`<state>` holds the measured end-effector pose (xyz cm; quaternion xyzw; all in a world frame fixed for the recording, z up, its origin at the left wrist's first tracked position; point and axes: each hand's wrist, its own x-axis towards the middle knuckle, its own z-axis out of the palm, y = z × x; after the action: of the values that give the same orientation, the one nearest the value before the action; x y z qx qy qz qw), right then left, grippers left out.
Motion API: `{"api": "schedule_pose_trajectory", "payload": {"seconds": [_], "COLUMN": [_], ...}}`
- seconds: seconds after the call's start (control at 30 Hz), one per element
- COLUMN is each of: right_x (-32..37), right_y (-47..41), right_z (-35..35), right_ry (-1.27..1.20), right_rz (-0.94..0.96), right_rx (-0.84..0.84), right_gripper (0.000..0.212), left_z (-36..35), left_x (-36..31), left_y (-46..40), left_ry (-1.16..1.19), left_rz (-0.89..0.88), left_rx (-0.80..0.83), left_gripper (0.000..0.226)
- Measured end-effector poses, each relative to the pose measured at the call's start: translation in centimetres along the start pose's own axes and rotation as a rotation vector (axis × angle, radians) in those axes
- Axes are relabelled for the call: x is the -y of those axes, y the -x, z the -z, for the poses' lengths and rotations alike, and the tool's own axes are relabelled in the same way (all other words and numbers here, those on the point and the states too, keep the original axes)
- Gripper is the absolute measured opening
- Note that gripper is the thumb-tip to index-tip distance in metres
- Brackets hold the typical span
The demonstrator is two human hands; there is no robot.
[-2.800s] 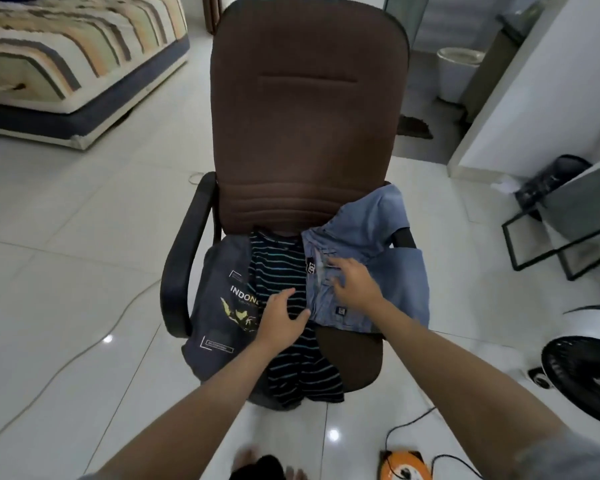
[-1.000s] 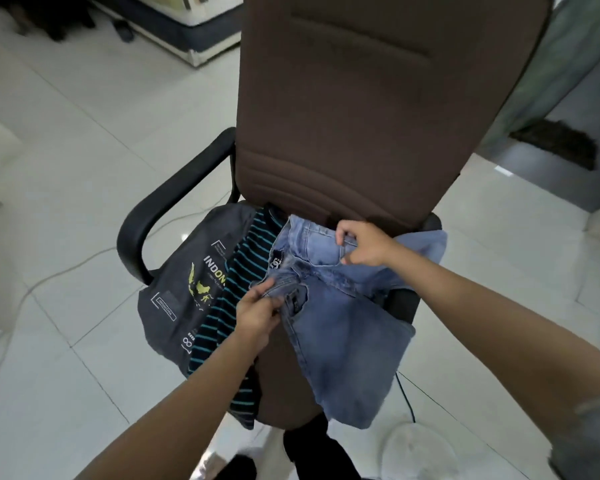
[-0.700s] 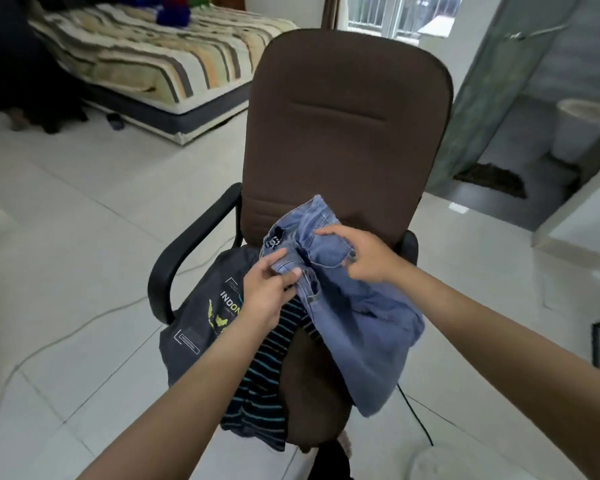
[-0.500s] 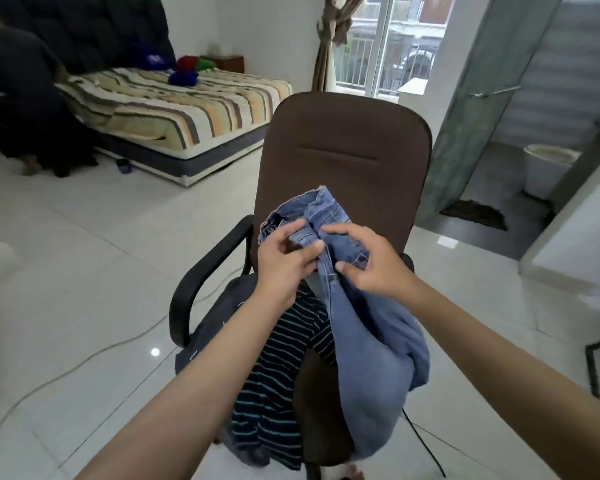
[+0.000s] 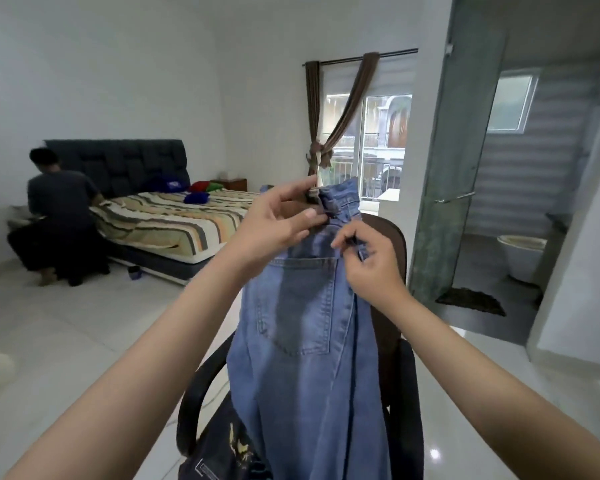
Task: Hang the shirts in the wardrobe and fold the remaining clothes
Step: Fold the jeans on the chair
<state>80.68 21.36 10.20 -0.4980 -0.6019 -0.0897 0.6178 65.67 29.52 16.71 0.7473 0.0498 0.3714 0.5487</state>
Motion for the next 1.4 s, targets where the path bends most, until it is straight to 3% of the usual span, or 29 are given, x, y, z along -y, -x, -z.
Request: {"api": "schedule_pose_trajectory", "payload": {"seconds": [0.13,0.23,0.37,0.43,0.57,0.73,0.93,1.03,1.13,1.2,1.27,1.4], "right_x": [1.7,2.3,2.7,2.9,2.4,2.0,1.4,0.1,-2.9,-4.2,-4.3,-2.1], "right_y": [-2.3,-4.1,-5.7,-6.2,-7.1,-7.9,-8.4,-5.2,1.4,5.2,7.1,5.5], "right_z": [-1.0,-1.7,-2.8,-3.3,-3.3,-2.0,0.2,0.2,-2.1,-3.8,-4.8,-5.3], "right_ry": [-0.091,-0.19,-0.362,-0.414,-0.435,-0.438,-0.236,-0.023,-0.051,-0.059,-0.018,-0.007], "right_rz": [-0.03,-0.044,-0.065,-0.081,-0.121,-0.167,-0.114,-0.088,-0.187,-0.225,-0.19,-0.1], "right_rx": [-0.021,0.007,0.043,0.065,0.036,0.019,-0.123,-0.236,-0.219,-0.195,-0.182,-0.198], "right_gripper": [0.043,0.051,0.052,0.052,0.052,0.052,0.04,0.06,0.087,0.09,0.085,0.053], "left_z": [3.4,6.4,9.6,10.5,12.2,13.4,10.9,8.8,7.5,7.0,6.8,7.3], "left_x": [1.1,2.6,3.4,3.2,2.6,-0.2,-2.5,-3.3,-4.0,-4.5,-4.8,-5.1], "left_y": [0.8,2.0,2.1,2.1,1.4,-0.3,-3.6,-4.8,-5.8,-6.3,-6.8,-7.6], "left_ry": [-0.341,-0.399,0.1,0.217,0.209,0.12,-0.007,-0.008,-0.01,-0.006,-0.009,-0.036], "left_rz": [-0.255,-0.21,0.042,0.114,0.131,0.194,0.011,-0.088,-0.13,-0.121,-0.105,-0.073], "left_rx": [-0.271,-0.382,-0.287,-0.246,-0.254,-0.092,-0.156,-0.185,-0.177,-0.18,-0.183,-0.211], "left_gripper": [0.039,0.036,0.038,0.037,0.039,0.047,0.047,0.055,0.057,0.058,0.058,0.058]}}
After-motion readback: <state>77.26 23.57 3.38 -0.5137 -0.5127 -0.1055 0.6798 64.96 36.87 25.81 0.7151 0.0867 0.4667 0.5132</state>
